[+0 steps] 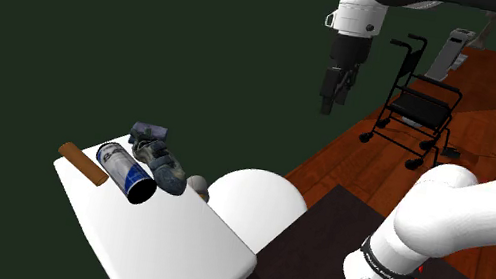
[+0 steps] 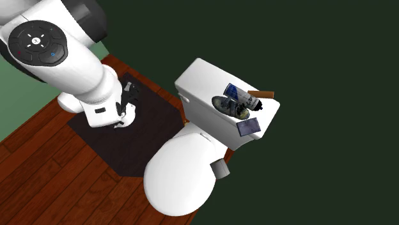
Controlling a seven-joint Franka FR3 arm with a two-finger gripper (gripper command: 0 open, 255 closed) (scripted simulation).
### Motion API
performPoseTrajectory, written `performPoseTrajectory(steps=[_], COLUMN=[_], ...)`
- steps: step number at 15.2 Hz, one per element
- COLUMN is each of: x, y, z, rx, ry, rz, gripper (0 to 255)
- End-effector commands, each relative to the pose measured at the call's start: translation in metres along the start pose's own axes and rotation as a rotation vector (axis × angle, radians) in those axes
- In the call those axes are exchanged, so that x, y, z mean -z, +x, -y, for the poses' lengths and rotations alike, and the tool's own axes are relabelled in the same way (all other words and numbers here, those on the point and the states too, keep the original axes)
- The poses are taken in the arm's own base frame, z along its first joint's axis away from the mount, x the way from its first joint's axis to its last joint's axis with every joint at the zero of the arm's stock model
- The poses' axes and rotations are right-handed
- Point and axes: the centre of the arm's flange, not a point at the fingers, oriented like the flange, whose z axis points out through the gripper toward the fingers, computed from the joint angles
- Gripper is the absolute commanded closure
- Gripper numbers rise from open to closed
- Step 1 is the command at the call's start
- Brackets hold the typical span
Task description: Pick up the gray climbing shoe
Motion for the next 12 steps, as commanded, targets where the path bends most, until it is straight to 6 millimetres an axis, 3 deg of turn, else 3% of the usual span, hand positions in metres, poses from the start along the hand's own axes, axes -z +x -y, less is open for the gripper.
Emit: performPoseTrajectory(steps=[1, 12], x=[0.000, -0.031], y=[0.000, 0.092], z=[0.000, 0.102], rx=[0.000, -0.092], ry=[0.000, -0.014], rz=[0.000, -0.059], gripper=[0, 0])
